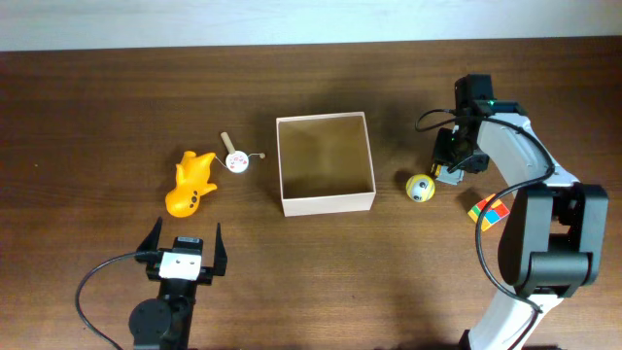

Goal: Pack container
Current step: 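Lower the right gripper and grasp the dump truck, then lift the truck with the right gripper and carry it into the pink box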

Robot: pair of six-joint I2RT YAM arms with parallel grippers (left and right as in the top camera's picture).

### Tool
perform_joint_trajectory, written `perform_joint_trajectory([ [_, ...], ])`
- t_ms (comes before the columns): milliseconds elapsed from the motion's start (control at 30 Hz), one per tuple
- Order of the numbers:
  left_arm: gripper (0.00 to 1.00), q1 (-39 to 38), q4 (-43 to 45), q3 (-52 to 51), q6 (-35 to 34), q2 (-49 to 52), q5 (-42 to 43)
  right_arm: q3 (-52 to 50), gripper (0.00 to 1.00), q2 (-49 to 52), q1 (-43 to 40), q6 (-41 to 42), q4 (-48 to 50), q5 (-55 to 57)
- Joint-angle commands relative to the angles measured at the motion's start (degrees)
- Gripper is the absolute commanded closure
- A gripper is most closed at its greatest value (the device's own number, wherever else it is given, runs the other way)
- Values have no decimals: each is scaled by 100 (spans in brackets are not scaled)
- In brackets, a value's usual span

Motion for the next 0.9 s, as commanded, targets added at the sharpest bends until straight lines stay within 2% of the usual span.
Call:
perform_joint_trajectory([
  [0, 1, 24, -37, -17, 87, -44, -17, 59, 57, 33, 31, -63, -31, -122],
  [467, 1, 24, -37, -17, 87, -44, -17, 1735, 57, -306, 31, -1565, -1311, -1456],
  [567, 1, 24, -37, -17, 87, -44, -17, 2072, 57, -308, 31, -1971, -1563, -2232],
  [700, 1, 24, -37, -17, 87, -44, -17, 2277, 57, -332, 103, -2846, -1803, -3980],
  [867, 1, 24, -37, -17, 87, -44, -17, 2280, 57, -348, 431, -3338, -1873, -5276],
])
